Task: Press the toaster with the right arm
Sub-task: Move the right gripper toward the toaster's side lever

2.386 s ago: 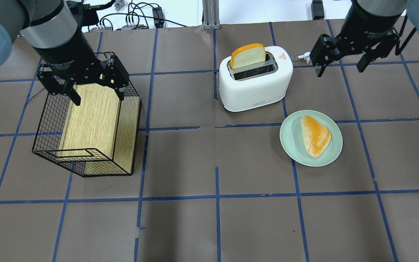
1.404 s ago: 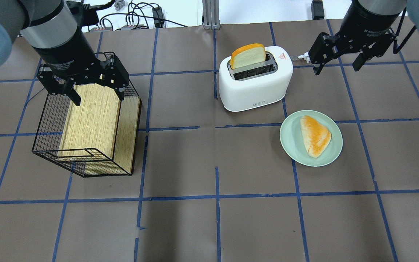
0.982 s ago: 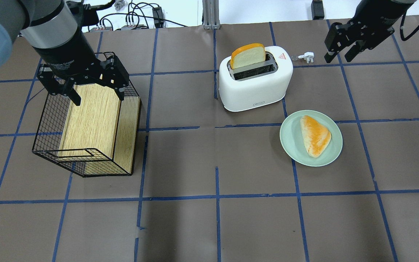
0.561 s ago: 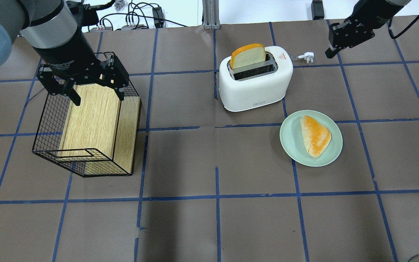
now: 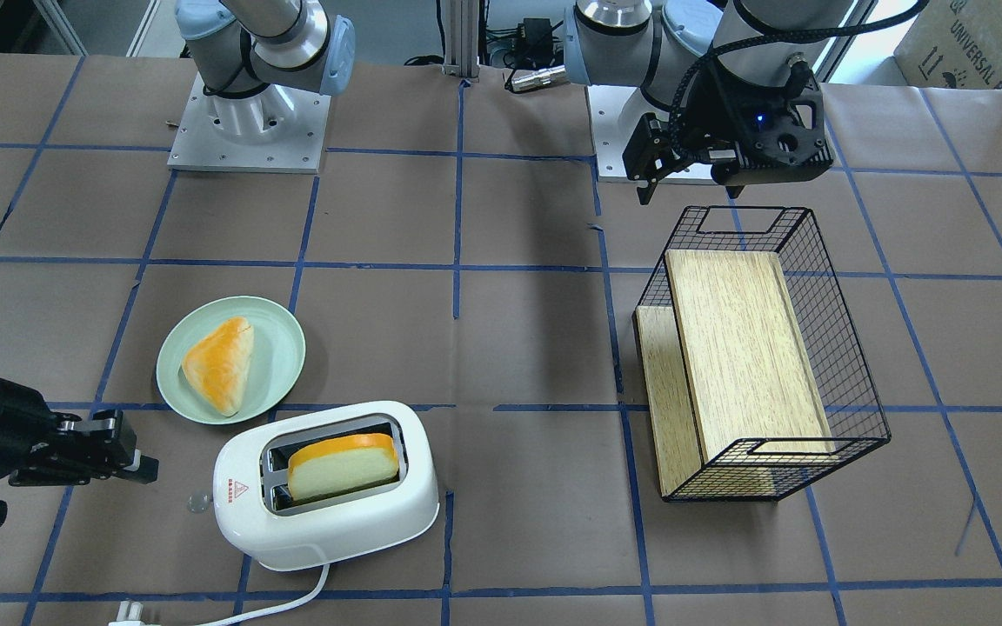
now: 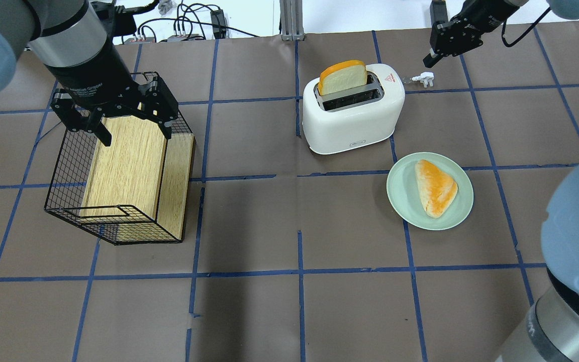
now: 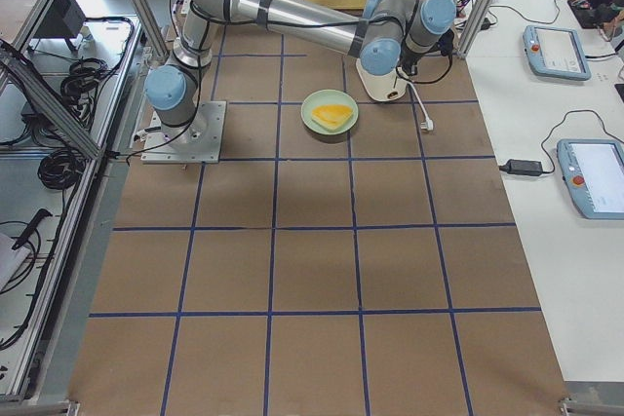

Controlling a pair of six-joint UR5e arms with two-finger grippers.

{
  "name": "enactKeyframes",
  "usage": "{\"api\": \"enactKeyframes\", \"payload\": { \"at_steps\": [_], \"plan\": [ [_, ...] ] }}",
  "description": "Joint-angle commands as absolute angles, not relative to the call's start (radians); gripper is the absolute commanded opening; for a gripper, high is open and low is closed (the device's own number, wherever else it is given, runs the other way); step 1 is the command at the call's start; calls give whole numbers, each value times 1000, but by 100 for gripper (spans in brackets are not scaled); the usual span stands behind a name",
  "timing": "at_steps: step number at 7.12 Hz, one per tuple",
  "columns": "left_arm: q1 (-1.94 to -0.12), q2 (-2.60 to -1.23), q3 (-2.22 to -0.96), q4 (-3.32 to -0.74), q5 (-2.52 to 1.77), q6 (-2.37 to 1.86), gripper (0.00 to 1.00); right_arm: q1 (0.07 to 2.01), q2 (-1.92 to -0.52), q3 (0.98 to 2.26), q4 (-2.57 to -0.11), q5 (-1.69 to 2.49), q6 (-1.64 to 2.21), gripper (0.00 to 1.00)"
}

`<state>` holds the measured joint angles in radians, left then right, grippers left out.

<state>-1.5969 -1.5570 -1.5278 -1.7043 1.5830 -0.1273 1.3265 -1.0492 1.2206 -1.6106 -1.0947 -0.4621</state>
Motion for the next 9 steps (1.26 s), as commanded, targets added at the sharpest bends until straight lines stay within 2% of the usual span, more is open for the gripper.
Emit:
{"api": "enactKeyframes", "payload": {
  "at_steps": [1, 9],
  "plan": [
    [-1597, -1557, -1528, -1703, 1583, -127, 100, 1327, -1006, 1195, -1605, -1037, -463, 3],
    [-1597, -1557, -1528, -1704, 1583, -127, 100, 1339, -940, 1201, -1570, -1034, -477, 3]
  ]
}}
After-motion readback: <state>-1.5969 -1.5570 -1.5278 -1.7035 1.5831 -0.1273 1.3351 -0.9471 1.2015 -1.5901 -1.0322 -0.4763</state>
